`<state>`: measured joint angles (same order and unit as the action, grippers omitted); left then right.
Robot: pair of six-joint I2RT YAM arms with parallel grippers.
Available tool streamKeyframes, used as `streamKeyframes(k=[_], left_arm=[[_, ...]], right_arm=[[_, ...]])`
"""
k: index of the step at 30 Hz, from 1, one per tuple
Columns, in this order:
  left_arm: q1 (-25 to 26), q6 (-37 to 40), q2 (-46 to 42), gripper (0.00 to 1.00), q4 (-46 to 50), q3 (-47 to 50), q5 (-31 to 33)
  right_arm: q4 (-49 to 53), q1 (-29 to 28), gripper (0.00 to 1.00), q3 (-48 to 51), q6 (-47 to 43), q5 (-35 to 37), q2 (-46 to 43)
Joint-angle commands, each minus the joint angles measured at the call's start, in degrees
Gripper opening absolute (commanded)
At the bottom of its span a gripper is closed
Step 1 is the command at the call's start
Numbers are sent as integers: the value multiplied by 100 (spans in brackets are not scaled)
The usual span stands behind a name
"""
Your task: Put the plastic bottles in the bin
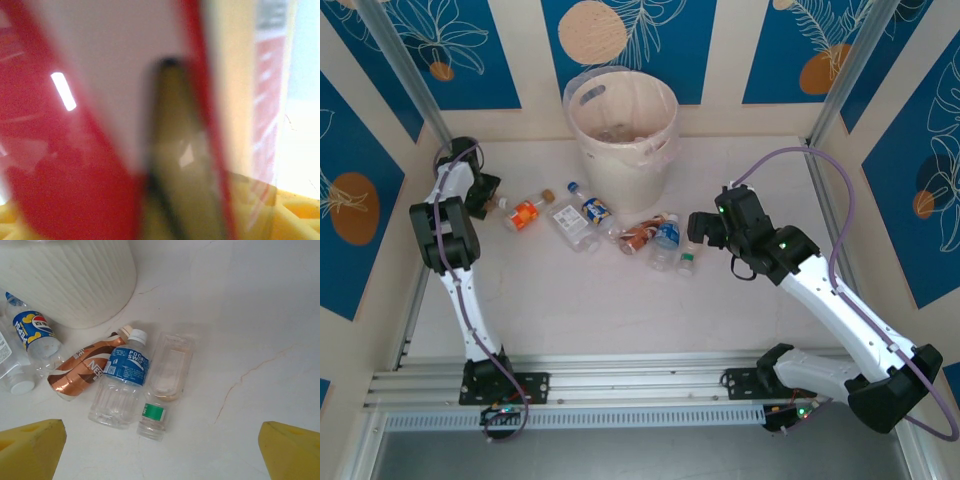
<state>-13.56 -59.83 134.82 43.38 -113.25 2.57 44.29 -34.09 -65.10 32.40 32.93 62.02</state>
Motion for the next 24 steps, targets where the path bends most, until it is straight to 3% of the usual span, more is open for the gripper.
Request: streamKeyframes(k=[1,17,24], left_arm=[[-86,148,-139,76,-20,-162,-11],[92,988,-1772,71,-263,-80,-305],[560,1322,-2633,71,-701,280,-341]], right_arm=[[63,-53,99,-22,149,183,-117],[47,-81,99,169,479,372,-430],[47,-78,99,225,539,399,-627]])
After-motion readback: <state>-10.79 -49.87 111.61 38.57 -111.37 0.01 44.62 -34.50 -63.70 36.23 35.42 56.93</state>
